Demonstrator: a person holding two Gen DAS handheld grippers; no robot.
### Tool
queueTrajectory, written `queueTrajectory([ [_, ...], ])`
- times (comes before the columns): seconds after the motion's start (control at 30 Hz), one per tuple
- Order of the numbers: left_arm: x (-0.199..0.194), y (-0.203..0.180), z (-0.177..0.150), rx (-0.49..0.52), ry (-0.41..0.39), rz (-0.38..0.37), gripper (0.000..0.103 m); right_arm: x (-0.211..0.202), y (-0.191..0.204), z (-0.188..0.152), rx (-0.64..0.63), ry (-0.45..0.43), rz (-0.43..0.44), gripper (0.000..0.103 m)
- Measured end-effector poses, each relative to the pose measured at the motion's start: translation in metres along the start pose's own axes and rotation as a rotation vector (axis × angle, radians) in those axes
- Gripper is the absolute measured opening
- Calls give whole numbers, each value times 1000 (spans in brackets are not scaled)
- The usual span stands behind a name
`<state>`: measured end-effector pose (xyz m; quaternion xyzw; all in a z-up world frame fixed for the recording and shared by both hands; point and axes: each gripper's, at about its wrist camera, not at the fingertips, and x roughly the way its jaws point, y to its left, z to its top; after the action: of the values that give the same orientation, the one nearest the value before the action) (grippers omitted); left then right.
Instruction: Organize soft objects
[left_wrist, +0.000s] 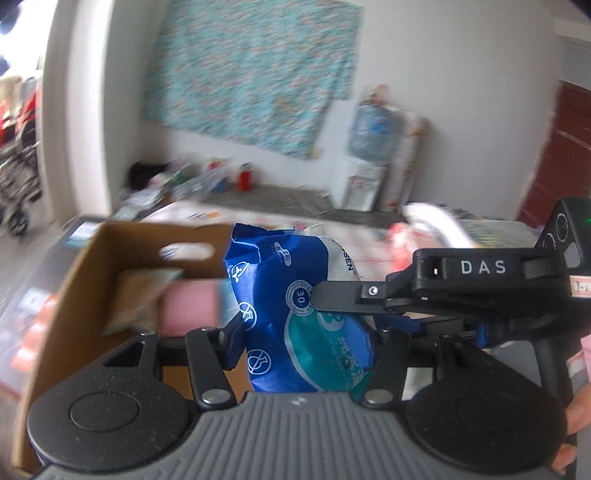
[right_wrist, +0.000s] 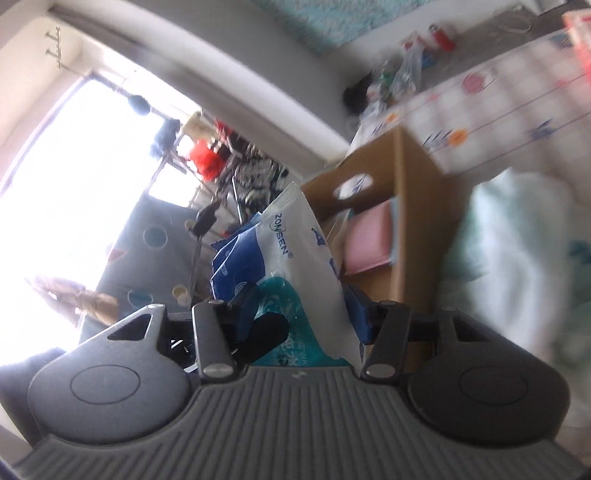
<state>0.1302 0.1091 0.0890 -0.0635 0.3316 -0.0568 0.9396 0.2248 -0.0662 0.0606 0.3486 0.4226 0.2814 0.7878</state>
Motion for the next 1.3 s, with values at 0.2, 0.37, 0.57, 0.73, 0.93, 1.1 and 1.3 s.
queueTrajectory([
  [0.2, 30, 54, 6, -83, 128, -45, 57, 50, 20, -9, -22, 76, -65, 53],
  [0.37, 80, 86, -5, -121, 318, -43, 58, 35, 14, -9, -24, 39, -68, 53],
  [0.57, 114, 101, -23, -131, 448, 2, 57, 2, -1, -6, -15, -21, -67, 53],
  [0.73, 126, 111, -27, -171, 475, 54, 57, -7, -20, -8, 20, -27, -46, 53],
  [0.93, 152, 123, -21, -239, 513, 85, 53, -8, -35, -8, 53, -25, -32, 53],
  [1.1, 160, 118, -17, -261, 507, 49, 45, -11, -45, -3, 72, -32, -42, 53],
  [1.3, 165, 99, -28, -292, 545, -38, 47, -14, -56, -2, 90, -38, -51, 53],
])
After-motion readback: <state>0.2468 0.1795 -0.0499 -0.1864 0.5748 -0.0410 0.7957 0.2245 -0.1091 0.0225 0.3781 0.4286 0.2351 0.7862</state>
